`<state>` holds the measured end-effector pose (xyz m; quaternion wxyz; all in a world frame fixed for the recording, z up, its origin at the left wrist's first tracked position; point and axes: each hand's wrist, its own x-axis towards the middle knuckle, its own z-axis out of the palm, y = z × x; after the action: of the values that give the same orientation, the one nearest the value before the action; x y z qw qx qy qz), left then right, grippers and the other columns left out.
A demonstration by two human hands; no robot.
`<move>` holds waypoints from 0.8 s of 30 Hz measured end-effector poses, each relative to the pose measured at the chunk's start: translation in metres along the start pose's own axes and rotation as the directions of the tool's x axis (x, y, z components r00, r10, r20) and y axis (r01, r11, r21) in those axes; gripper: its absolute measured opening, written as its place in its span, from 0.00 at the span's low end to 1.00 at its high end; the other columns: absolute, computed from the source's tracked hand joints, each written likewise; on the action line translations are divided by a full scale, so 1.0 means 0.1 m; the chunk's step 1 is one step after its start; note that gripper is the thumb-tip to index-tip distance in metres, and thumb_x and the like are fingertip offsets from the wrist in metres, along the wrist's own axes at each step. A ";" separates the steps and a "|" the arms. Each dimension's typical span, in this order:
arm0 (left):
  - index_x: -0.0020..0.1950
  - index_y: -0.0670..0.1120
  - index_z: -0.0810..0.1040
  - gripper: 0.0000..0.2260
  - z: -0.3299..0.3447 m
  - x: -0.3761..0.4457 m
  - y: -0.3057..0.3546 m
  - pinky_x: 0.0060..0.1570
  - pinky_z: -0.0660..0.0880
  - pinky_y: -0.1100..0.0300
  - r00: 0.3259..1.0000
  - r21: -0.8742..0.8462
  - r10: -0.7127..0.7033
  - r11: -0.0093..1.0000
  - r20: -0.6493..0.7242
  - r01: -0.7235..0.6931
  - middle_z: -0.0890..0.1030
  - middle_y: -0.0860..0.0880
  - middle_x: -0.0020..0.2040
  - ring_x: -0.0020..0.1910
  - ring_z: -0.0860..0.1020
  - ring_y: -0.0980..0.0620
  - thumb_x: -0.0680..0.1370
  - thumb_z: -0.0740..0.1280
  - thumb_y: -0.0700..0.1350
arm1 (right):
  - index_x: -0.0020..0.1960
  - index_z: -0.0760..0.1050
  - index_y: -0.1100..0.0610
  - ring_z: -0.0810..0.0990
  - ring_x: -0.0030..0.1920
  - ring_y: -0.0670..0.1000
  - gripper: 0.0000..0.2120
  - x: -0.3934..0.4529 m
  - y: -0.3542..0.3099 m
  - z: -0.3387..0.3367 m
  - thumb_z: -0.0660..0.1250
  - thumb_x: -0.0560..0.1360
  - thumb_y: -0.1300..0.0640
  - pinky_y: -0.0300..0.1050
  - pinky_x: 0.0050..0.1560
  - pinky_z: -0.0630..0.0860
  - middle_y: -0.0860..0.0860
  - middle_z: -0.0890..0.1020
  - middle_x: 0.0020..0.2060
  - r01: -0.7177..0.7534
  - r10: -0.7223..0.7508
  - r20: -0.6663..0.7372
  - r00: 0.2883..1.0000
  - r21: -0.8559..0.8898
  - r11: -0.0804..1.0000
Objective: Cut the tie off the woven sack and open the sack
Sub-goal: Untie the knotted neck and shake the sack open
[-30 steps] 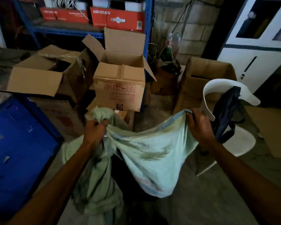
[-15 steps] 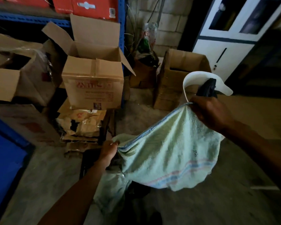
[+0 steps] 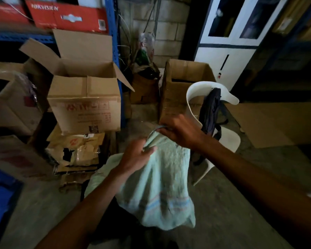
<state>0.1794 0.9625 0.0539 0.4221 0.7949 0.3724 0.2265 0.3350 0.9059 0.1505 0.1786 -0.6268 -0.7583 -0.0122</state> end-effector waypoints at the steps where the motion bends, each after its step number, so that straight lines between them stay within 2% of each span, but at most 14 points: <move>1: 0.44 0.45 0.78 0.08 -0.01 -0.02 -0.02 0.36 0.72 0.58 0.998 -0.027 0.013 1.000 -0.063 -0.015 0.81 0.46 0.39 0.38 0.79 0.48 0.74 0.68 0.50 | 0.46 0.75 0.56 0.79 0.37 0.54 0.11 -0.04 0.02 0.03 0.65 0.74 0.48 0.50 0.35 0.75 0.55 0.81 0.39 -0.046 0.047 -0.007 0.999 0.058 0.997; 3: 0.45 0.44 0.79 0.05 -0.05 -0.06 -0.05 0.37 0.72 0.62 0.989 -0.040 0.048 0.998 -0.141 -0.055 0.81 0.46 0.40 0.37 0.79 0.52 0.74 0.68 0.44 | 0.57 0.72 0.53 0.77 0.45 0.50 0.23 -0.20 0.09 0.10 0.70 0.68 0.41 0.50 0.43 0.77 0.53 0.79 0.50 -0.218 0.215 0.034 0.976 0.154 0.964; 5: 0.46 0.44 0.79 0.02 -0.10 -0.09 -0.05 0.36 0.70 0.72 0.987 -0.055 0.045 0.997 -0.152 -0.054 0.80 0.49 0.40 0.37 0.76 0.61 0.75 0.67 0.39 | 0.67 0.63 0.49 0.75 0.56 0.51 0.41 -0.49 0.18 0.29 0.71 0.60 0.34 0.53 0.55 0.76 0.52 0.74 0.62 -0.433 0.410 0.151 0.900 0.194 0.880; 6: 0.48 0.44 0.80 0.04 -0.12 -0.12 -0.02 0.36 0.70 0.76 0.987 -0.062 0.028 0.997 -0.156 -0.038 0.80 0.50 0.41 0.38 0.76 0.65 0.75 0.67 0.39 | 0.69 0.60 0.47 0.74 0.60 0.53 0.45 -0.63 0.22 0.43 0.70 0.57 0.30 0.56 0.59 0.74 0.52 0.73 0.64 -0.501 0.461 0.211 0.862 0.213 0.839; 7: 0.50 0.45 0.80 0.05 -0.13 -0.14 0.00 0.36 0.70 0.77 0.987 -0.078 0.031 0.996 -0.158 -0.044 0.81 0.50 0.42 0.37 0.77 0.66 0.75 0.67 0.39 | 0.68 0.61 0.44 0.75 0.61 0.53 0.45 -0.76 0.28 0.58 0.66 0.56 0.26 0.58 0.60 0.74 0.51 0.75 0.64 -0.550 0.491 0.261 0.831 0.254 0.796; 9: 0.47 0.46 0.80 0.04 -0.13 -0.16 -0.02 0.36 0.72 0.71 0.986 -0.105 0.066 0.991 -0.155 -0.083 0.83 0.48 0.40 0.38 0.79 0.63 0.73 0.69 0.42 | 0.61 0.68 0.40 0.81 0.53 0.53 0.35 -0.90 0.38 0.83 0.61 0.59 0.24 0.57 0.55 0.77 0.52 0.82 0.55 -0.625 0.536 0.322 0.780 0.357 0.695; 10: 0.45 0.46 0.81 0.06 -0.11 -0.18 -0.01 0.36 0.73 0.70 0.985 -0.108 0.074 0.990 -0.154 -0.091 0.83 0.47 0.39 0.39 0.80 0.60 0.71 0.70 0.46 | 0.57 0.73 0.42 0.82 0.49 0.53 0.29 -0.88 0.37 0.88 0.63 0.63 0.27 0.55 0.52 0.79 0.52 0.84 0.51 -0.634 0.557 0.303 0.773 0.397 0.664; 12: 0.46 0.50 0.79 0.08 -0.12 -0.20 0.03 0.38 0.72 0.75 0.989 -0.165 0.039 0.984 -0.142 -0.062 0.82 0.51 0.41 0.43 0.80 0.61 0.69 0.70 0.50 | 0.51 0.80 0.52 0.82 0.47 0.52 0.13 -0.69 0.25 0.84 0.68 0.71 0.46 0.44 0.48 0.79 0.54 0.84 0.48 -0.601 0.582 0.207 0.787 0.474 0.644; 13: 0.49 0.52 0.77 0.11 -0.15 -0.19 0.07 0.41 0.70 0.78 0.994 -0.192 0.017 0.981 -0.110 -0.038 0.81 0.54 0.45 0.45 0.79 0.65 0.69 0.73 0.47 | 0.51 0.81 0.58 0.82 0.46 0.50 0.10 -0.56 0.18 0.78 0.68 0.73 0.55 0.39 0.46 0.78 0.54 0.84 0.47 -0.538 0.536 0.165 0.828 0.508 0.673; 15: 0.63 0.48 0.71 0.27 -0.17 -0.14 0.05 0.52 0.62 0.82 0.999 -0.135 0.035 0.990 -0.030 -0.039 0.73 0.57 0.59 0.55 0.72 0.71 0.67 0.77 0.38 | 0.48 0.81 0.64 0.82 0.42 0.44 0.08 -0.31 0.01 0.60 0.66 0.74 0.62 0.36 0.43 0.77 0.56 0.84 0.45 -0.369 0.397 0.082 0.914 0.576 0.730; 17: 0.72 0.44 0.63 0.38 -0.14 -0.13 0.08 0.62 0.58 0.74 0.999 -0.052 0.048 0.998 0.007 -0.048 0.66 0.55 0.65 0.65 0.65 0.61 0.66 0.77 0.44 | 0.43 0.80 0.66 0.79 0.36 0.43 0.06 -0.08 -0.16 0.43 0.66 0.73 0.64 0.38 0.38 0.74 0.56 0.84 0.38 -0.249 0.327 -0.010 0.945 0.625 0.739; 20: 0.66 0.43 0.72 0.31 -0.16 -0.12 0.18 0.66 0.69 0.50 0.973 -0.192 -0.009 0.981 -0.233 -0.037 0.77 0.46 0.64 0.64 0.74 0.50 0.67 0.72 0.55 | 0.43 0.79 0.65 0.74 0.30 0.36 0.05 0.16 -0.26 0.22 0.67 0.72 0.63 0.33 0.32 0.69 0.52 0.80 0.34 -0.196 0.294 -0.044 0.955 0.650 0.734; 22: 0.63 0.42 0.74 0.26 -0.24 -0.11 0.25 0.64 0.72 0.54 0.941 -0.192 -0.009 0.980 -0.338 -0.059 0.79 0.46 0.60 0.61 0.76 0.53 0.68 0.73 0.51 | 0.49 0.78 0.62 0.78 0.36 0.37 0.09 0.17 -0.20 0.13 0.70 0.72 0.58 0.35 0.36 0.73 0.50 0.82 0.40 -0.192 0.253 0.014 0.967 0.692 0.696; 24: 0.63 0.42 0.74 0.21 -0.35 -0.11 0.34 0.61 0.72 0.65 0.936 -0.204 -0.013 0.977 -0.352 -0.064 0.79 0.48 0.59 0.59 0.77 0.59 0.71 0.73 0.39 | 0.60 0.74 0.56 0.80 0.51 0.46 0.25 0.01 0.04 0.25 0.74 0.66 0.49 0.42 0.49 0.77 0.52 0.81 0.54 -0.275 0.247 0.141 0.959 0.685 0.675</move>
<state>0.1624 0.9594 0.1007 0.4282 0.6968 0.4051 0.4087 0.3327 0.9137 0.1263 0.3879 -0.6145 -0.6121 0.3119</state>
